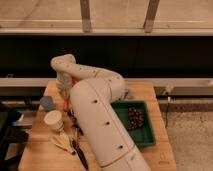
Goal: Place pepper in metal cup
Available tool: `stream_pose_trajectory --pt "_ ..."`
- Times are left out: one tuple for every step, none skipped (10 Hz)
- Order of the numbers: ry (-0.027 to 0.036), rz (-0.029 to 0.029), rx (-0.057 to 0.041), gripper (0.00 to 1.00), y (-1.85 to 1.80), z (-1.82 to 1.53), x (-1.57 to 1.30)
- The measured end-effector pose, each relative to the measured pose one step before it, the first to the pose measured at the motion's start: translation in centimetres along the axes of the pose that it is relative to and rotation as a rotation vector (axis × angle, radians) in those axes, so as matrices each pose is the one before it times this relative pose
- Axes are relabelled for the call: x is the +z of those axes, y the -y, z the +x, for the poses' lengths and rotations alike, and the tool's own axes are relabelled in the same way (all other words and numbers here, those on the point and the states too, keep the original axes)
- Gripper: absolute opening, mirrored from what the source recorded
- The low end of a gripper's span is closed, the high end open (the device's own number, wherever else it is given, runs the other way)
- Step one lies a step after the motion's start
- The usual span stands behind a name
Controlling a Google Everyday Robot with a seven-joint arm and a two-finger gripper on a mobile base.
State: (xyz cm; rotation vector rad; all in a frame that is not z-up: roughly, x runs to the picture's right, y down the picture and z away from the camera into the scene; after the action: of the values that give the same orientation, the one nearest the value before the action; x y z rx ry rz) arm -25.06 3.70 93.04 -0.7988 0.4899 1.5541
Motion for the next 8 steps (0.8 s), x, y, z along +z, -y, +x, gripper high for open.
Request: stream_pose_trajectory --pt "0.01495 -0.00461 -0.00891 0.00 -0.155 -0.015 -0.800" --pt "0.01647 -0.00483 -0.00962 0.00 -0.231 -0.033 -0.980" --pt "0.01737 -0.00268 -0.01035 0.00 -0.188 -0.059 -0.829" --pt "0.00911 -0.00237 -0.00528 0.00 -0.108 -0.062 -0.373" --pt "0.00656 -0.00225 -0.00469 0.00 -0.059 -0.053 -0.295" --pt "0.00551 0.00004 -0.00168 0.05 -0.007 -0.178 -0.268" --pt "-0.00303 0.01057 -0.00138 0.14 0.045 -0.059 0.088" --pt "-0.00502 0.01421 0.00069 0.24 -0.014 -0.179 0.565"
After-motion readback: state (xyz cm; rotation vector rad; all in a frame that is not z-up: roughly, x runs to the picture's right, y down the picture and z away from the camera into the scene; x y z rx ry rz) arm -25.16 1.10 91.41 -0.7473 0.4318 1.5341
